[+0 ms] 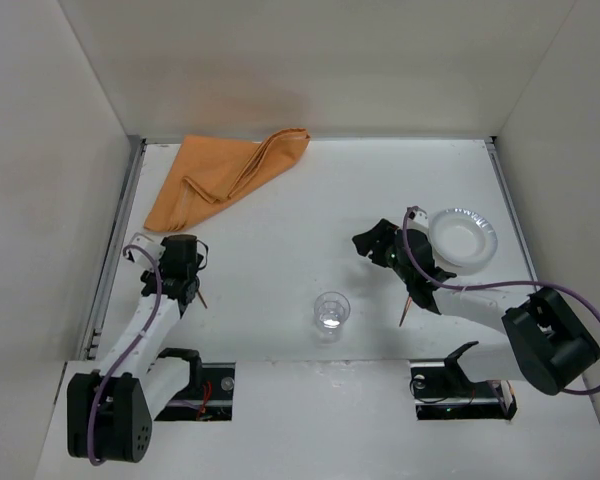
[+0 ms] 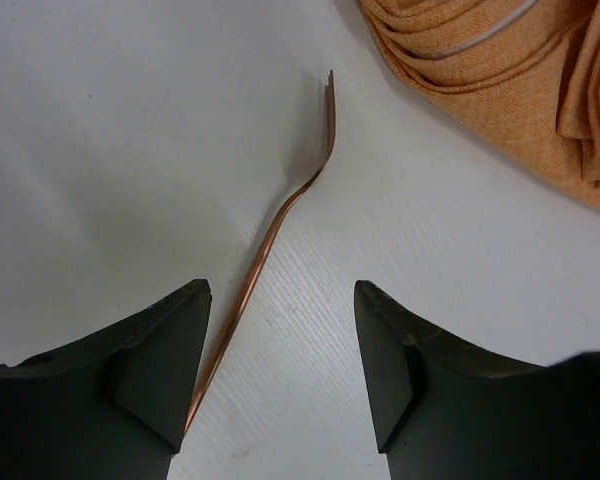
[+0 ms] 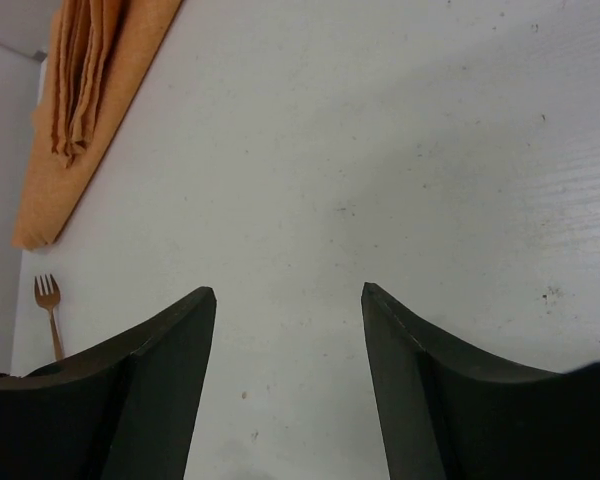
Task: Set the dinner table for one person
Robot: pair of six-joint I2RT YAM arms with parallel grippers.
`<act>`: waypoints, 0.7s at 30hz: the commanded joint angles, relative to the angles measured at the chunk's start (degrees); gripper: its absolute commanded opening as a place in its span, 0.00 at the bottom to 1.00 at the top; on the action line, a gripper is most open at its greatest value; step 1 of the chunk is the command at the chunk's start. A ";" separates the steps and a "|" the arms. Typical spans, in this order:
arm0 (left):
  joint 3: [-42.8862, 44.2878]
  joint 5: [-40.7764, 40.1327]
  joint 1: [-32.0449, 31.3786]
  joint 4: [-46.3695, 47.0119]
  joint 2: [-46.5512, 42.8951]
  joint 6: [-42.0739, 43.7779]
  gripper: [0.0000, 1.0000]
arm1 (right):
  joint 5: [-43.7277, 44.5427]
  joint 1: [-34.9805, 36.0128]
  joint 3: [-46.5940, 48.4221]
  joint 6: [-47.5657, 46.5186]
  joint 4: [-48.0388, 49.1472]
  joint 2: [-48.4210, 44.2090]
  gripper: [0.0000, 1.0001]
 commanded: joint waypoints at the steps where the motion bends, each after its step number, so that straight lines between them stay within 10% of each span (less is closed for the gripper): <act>1: 2.87 -2.02 -0.85 2.06 0.23 0.95 0.57 | -0.22 -0.22 1.16 -0.47 3.34 0.28 0.62; 11: 12.18 -1.58 -7.61 10.30 11.73 8.40 0.44 | -2.24 -0.05 2.12 -0.38 1.68 0.63 0.13; 16: 19.21 -2.02 -12.89 18.66 19.55 14.91 0.23 | -1.27 0.22 2.48 -0.83 1.50 1.24 0.16; 21: 27.38 0.09 -11.32 20.69 28.60 16.06 0.33 | -1.54 0.39 2.57 -0.91 1.94 1.33 0.42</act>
